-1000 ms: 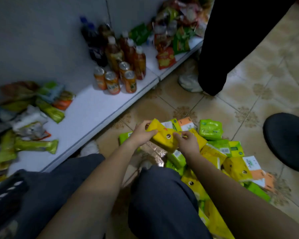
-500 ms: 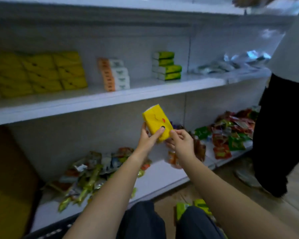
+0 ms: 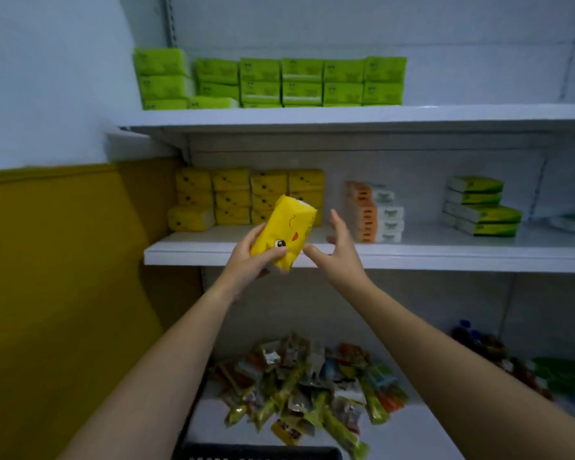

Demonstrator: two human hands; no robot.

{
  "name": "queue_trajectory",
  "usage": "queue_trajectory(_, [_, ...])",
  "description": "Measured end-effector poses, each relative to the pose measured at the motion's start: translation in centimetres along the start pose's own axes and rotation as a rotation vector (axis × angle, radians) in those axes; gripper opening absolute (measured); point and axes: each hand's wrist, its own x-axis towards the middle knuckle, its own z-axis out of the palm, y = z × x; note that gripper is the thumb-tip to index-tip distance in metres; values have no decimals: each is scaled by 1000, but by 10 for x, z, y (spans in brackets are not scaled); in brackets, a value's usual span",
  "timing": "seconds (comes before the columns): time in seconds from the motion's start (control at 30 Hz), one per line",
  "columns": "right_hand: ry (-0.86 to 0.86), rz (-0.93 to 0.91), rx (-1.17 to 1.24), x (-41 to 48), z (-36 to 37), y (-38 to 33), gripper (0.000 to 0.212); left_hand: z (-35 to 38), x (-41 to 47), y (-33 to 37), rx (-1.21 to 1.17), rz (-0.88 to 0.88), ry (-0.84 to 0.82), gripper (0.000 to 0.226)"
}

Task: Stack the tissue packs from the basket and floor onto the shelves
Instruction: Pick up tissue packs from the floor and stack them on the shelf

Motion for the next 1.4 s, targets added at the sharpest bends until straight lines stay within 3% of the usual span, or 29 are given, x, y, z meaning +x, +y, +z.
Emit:
queue_trajectory(0.2, [-89,-43,67,82,60,-6,58,-68,54,7,324,126,59,63])
queue_trajectory(0.37, [-120,-8,102,134,109,16,39,-103,111,-18,302,61,271,92])
queue_trajectory(0.47, [-181,51,70,152,133,45,34,-111,135,-40,269,-5,318,94])
queue_trajectory(0.63, [-302,129,-128,165,147,88,29,-110,156,-75,398,-77,392,86])
queue_trajectory(0.77, [-263,71,-153,179,153,92,47,-113,166,-90,539,-44,533,64])
queue_trajectory(0.93, [-234,-22,-284,199,160,95,42,-112,182,-94,625,-25,432,41])
queue_trajectory(1.13, [-176,122,-103,224,177,109,42,-111,212,-99,721,68,465,21])
queue_trajectory(1.2, [-185,200,-46,230,180,113,31,-110,219,-104,767,79,431,14])
queue_trajectory(1.3, [-210,166,-66,232,183,118,11,-108,223,-105,824,77,435,12])
queue_trajectory(1.4, [-264,164,-61,233,186,121,24,-105,221,-105,925,109,428,13])
